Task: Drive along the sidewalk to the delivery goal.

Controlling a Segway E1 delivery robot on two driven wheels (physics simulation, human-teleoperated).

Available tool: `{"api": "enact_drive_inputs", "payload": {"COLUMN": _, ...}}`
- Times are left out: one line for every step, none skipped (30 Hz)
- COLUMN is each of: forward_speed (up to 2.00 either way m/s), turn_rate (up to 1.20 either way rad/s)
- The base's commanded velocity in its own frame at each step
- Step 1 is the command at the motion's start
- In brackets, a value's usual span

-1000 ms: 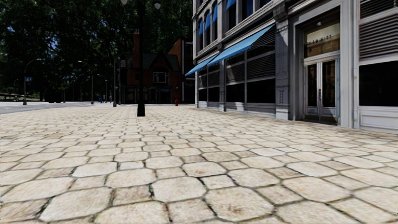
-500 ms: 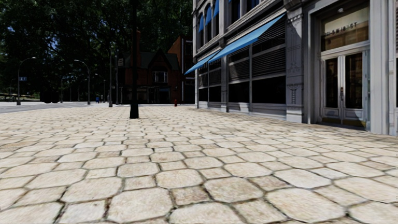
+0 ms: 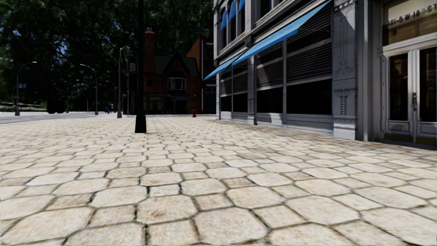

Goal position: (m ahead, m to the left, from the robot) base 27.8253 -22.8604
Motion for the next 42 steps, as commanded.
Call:
{"api": "enact_drive_inputs", "payload": {"forward_speed": 2.00, "turn_rate": 0.19}}
{"api": "enact_drive_inputs", "payload": {"forward_speed": 2.00, "turn_rate": 0.19}}
{"api": "enact_drive_inputs", "payload": {"forward_speed": 2.00, "turn_rate": 0.19}}
{"api": "enact_drive_inputs", "payload": {"forward_speed": 2.00, "turn_rate": 0.19}}
{"api": "enact_drive_inputs", "payload": {"forward_speed": 2.00, "turn_rate": 0.19}}
{"api": "enact_drive_inputs", "payload": {"forward_speed": 2.00, "turn_rate": 0.19}}
{"api": "enact_drive_inputs", "payload": {"forward_speed": 2.00, "turn_rate": 0.19}}
{"api": "enact_drive_inputs", "payload": {"forward_speed": 2.00, "turn_rate": 0.19}}
{"api": "enact_drive_inputs", "payload": {"forward_speed": 2.00, "turn_rate": 0.23}}
{"api": "enact_drive_inputs", "payload": {"forward_speed": 2.00, "turn_rate": 0.23}}
{"api": "enact_drive_inputs", "payload": {"forward_speed": 2.00, "turn_rate": 0.24}}
{"api": "enact_drive_inputs", "payload": {"forward_speed": 2.00, "turn_rate": 0.24}}
{"api": "enact_drive_inputs", "payload": {"forward_speed": 2.00, "turn_rate": 0.24}}
{"api": "enact_drive_inputs", "payload": {"forward_speed": 2.00, "turn_rate": 0.24}}
{"api": "enact_drive_inputs", "payload": {"forward_speed": 2.00, "turn_rate": 0.24}}
{"api": "enact_drive_inputs", "payload": {"forward_speed": 2.00, "turn_rate": 0.24}}
{"api": "enact_drive_inputs", "payload": {"forward_speed": 2.00, "turn_rate": 0.24}}
{"api": "enact_drive_inputs", "payload": {"forward_speed": 2.00, "turn_rate": 0.24}}
{"api": "enact_drive_inputs", "payload": {"forward_speed": 2.00, "turn_rate": 0.24}}
{"api": "enact_drive_inputs", "payload": {"forward_speed": 2.00, "turn_rate": 0.24}}
{"api": "enact_drive_inputs", "payload": {"forward_speed": 2.00, "turn_rate": 0.24}}
{"api": "enact_drive_inputs", "payload": {"forward_speed": 2.00, "turn_rate": 0.24}}
{"api": "enact_drive_inputs", "payload": {"forward_speed": 2.00, "turn_rate": 0.24}}
{"api": "enact_drive_inputs", "payload": {"forward_speed": 2.00, "turn_rate": 0.24}}
{"api": "enact_drive_inputs", "payload": {"forward_speed": 2.00, "turn_rate": 0.24}}
{"api": "enact_drive_inputs", "payload": {"forward_speed": 2.00, "turn_rate": 0.24}}
{"api": "enact_drive_inputs", "payload": {"forward_speed": 2.00, "turn_rate": 0.24}}
{"api": "enact_drive_inputs", "payload": {"forward_speed": 2.00, "turn_rate": 0.24}}
{"api": "enact_drive_inputs", "payload": {"forward_speed": 2.00, "turn_rate": 0.24}}
{"api": "enact_drive_inputs", "payload": {"forward_speed": 2.00, "turn_rate": 0.24}}
{"api": "enact_drive_inputs", "payload": {"forward_speed": 2.00, "turn_rate": 0.24}}
{"api": "enact_drive_inputs", "payload": {"forward_speed": 2.00, "turn_rate": 0.23}}
{"api": "enact_drive_inputs", "payload": {"forward_speed": 2.00, "turn_rate": 0.23}}
{"api": "enact_drive_inputs", "payload": {"forward_speed": 2.00, "turn_rate": 0.00}}
{"api": "enact_drive_inputs", "payload": {"forward_speed": 2.00, "turn_rate": 0.00}}
{"api": "enact_drive_inputs", "payload": {"forward_speed": 2.00, "turn_rate": 0.00}}
{"api": "enact_drive_inputs", "payload": {"forward_speed": 2.00, "turn_rate": 0.00}}
{"api": "enact_drive_inputs", "payload": {"forward_speed": 2.00, "turn_rate": 0.00}}
{"api": "enact_drive_inputs", "payload": {"forward_speed": 2.00, "turn_rate": 0.00}}
{"api": "enact_drive_inputs", "payload": {"forward_speed": 2.00, "turn_rate": 0.00}}
{"api": "enact_drive_inputs", "payload": {"forward_speed": 2.00, "turn_rate": 0.00}}
{"api": "enact_drive_inputs", "payload": {"forward_speed": 2.00, "turn_rate": 0.00}}
